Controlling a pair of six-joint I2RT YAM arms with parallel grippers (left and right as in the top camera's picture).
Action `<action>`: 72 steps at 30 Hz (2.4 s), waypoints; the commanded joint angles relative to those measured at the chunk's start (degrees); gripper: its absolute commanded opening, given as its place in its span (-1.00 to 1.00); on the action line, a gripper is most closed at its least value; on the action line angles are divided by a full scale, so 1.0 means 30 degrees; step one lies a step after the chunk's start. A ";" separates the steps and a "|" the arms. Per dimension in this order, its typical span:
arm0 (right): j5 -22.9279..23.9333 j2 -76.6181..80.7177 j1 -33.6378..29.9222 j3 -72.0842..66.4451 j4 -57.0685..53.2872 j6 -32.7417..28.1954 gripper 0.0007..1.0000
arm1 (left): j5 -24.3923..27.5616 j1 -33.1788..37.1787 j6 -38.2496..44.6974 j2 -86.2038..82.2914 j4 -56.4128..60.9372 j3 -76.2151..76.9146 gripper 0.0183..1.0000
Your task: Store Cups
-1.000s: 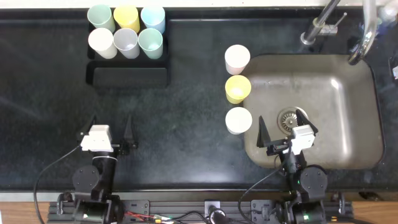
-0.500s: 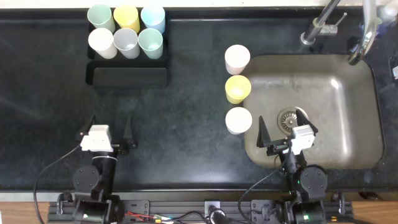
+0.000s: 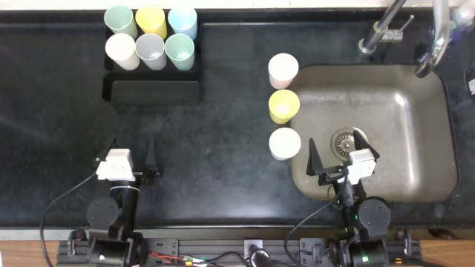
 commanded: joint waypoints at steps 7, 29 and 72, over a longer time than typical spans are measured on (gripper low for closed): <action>0.0022 -0.0175 -0.0007 -0.0255 0.0087 0.0073 1.00 | -0.0444 -0.0255 -0.0364 0.3096 -0.0044 0.4328 0.82; 0.0022 -0.0175 -0.0007 -0.0255 0.0087 0.0073 0.99 | -0.2645 -0.8757 -0.4393 3.0782 -1.5161 3.6640 1.00; 0.0022 -0.0175 0.0000 -0.0255 0.0087 0.0073 1.00 | 0.0670 -1.0659 -1.3194 5.0905 -2.5449 5.4118 -0.38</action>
